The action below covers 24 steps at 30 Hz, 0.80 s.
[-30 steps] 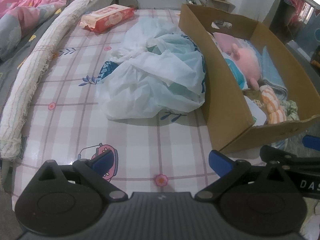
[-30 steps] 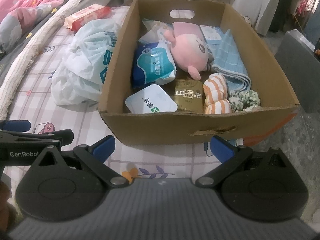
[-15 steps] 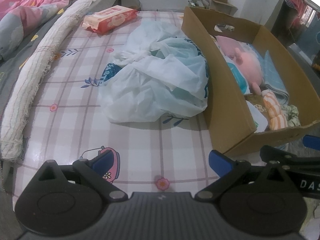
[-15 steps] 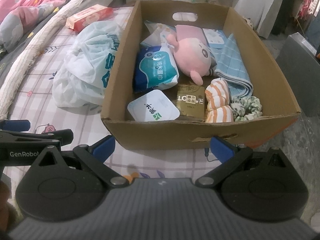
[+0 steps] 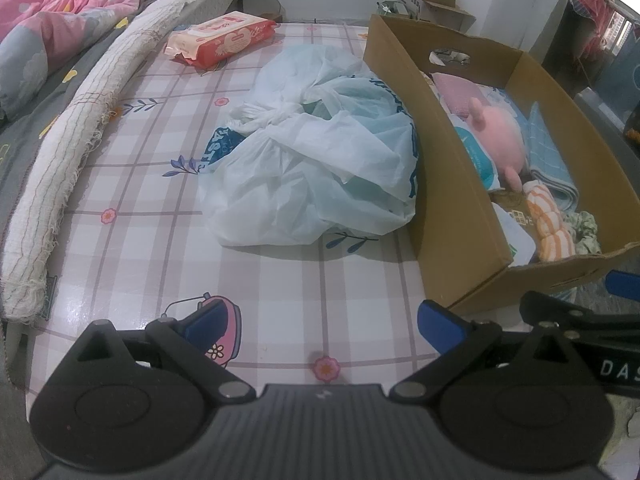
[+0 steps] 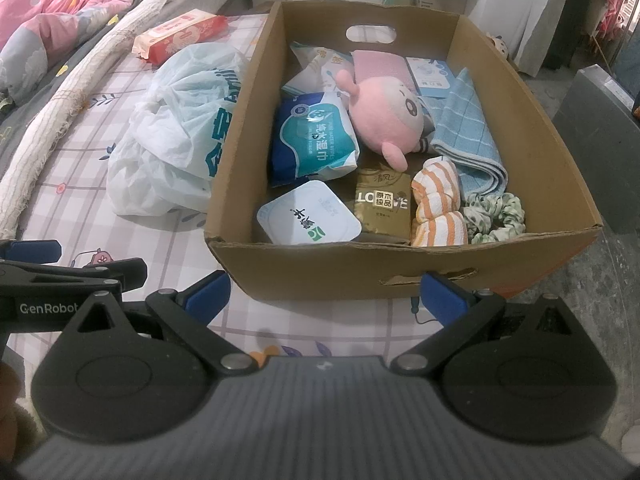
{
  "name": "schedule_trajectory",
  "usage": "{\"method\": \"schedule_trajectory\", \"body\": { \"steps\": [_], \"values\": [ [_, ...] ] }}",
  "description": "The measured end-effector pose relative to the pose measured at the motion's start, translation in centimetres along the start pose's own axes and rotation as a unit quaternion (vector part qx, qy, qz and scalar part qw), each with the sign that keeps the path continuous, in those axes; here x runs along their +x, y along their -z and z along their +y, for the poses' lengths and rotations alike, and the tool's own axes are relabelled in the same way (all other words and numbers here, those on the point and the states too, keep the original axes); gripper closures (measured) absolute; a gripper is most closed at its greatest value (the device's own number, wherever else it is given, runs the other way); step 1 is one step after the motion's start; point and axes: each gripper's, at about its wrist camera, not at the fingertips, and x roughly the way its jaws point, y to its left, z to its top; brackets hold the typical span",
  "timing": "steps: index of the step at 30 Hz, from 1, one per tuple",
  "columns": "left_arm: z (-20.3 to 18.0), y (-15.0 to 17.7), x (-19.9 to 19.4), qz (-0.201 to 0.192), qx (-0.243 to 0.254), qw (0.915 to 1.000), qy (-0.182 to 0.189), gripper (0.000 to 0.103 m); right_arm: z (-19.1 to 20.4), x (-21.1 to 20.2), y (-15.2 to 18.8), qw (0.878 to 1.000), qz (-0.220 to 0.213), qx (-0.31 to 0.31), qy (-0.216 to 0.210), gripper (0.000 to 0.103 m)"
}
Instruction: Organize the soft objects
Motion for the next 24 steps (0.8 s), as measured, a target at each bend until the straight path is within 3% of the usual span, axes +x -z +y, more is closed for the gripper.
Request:
{"method": "schedule_trajectory", "body": {
  "steps": [24],
  "values": [
    [0.11,-0.01,-0.13,-0.001,0.0,1.0,0.0,0.002,0.21,-0.14,-0.08,1.0,0.0,0.0,0.0,0.001]
  ]
}}
